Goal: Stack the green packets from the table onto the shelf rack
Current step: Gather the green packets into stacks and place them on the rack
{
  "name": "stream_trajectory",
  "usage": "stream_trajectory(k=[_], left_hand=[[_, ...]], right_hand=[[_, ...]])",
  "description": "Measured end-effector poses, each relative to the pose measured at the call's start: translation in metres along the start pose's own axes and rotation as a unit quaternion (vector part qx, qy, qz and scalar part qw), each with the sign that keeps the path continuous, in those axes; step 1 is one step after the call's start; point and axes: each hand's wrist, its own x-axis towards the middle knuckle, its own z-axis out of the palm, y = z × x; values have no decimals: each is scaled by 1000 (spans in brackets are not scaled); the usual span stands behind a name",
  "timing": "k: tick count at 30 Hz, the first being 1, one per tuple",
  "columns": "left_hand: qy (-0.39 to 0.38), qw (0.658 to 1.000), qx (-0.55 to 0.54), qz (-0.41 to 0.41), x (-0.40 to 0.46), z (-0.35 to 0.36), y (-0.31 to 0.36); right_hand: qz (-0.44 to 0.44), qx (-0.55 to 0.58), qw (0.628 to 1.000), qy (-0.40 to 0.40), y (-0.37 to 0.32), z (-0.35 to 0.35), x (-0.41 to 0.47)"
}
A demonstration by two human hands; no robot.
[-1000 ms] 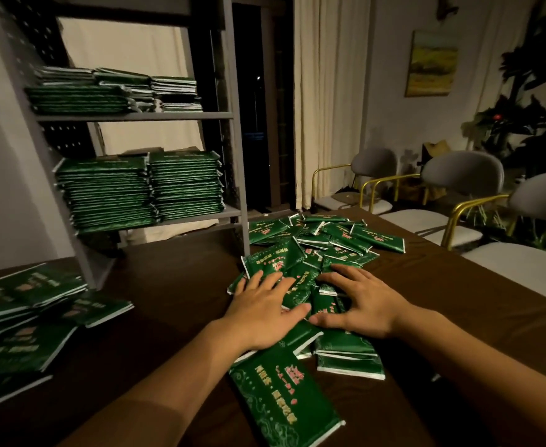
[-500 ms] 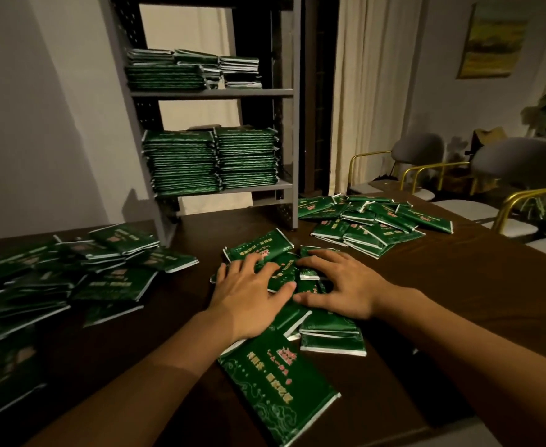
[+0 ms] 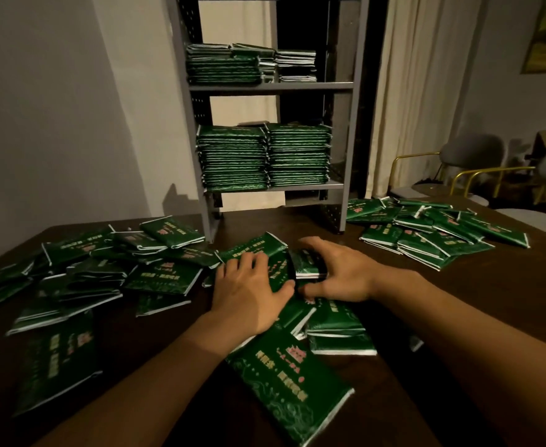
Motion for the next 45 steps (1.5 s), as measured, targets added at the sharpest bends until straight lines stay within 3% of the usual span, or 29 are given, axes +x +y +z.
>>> stream_trajectory(k=[3, 6, 11, 16, 24, 27, 30, 33, 35, 37, 40, 43, 45], left_hand=[[49, 980, -193, -9, 6, 2, -6], [78, 919, -385, -39, 12, -2, -13], [103, 846, -510, -116, 23, -2, -28], [96, 852, -504, -104, 23, -2, -27], [85, 888, -449, -59, 17, 0, -29], [132, 931, -334, 65, 8, -12, -28], [174, 944, -211, 186, 5, -16, -27], [203, 930, -258, 166, 4, -13, -23], [219, 913, -324, 114, 6, -17, -25], [166, 878, -447, 40, 9, -25, -30], [52, 796, -603, -19, 9, -31, -30], [10, 758, -652, -31, 7, -28, -24], [20, 760, -648, -33, 8, -27, -23]], right_hand=[[7, 34, 999, 37, 0, 4, 11], [-24, 24, 998, 62, 4, 16, 14], [-86, -88, 990, 65, 0, 10, 16], [-127, -137, 981, 57, -9, 16, 17], [-193, -112, 964, 146, -13, 6, -1], [-227, -160, 937, 211, -12, 3, -5], [-257, -190, 912, 259, -17, 6, -3], [-266, -34, 927, 262, -29, 10, -6], [-208, 117, 932, 272, -29, 8, -5], [-116, 238, 928, 264, -21, 4, -3], [-28, 426, 887, 177, -13, 2, -1], [-21, 459, 870, 182, -13, 5, -1], [-17, 487, 853, 188, -15, 5, -1]])
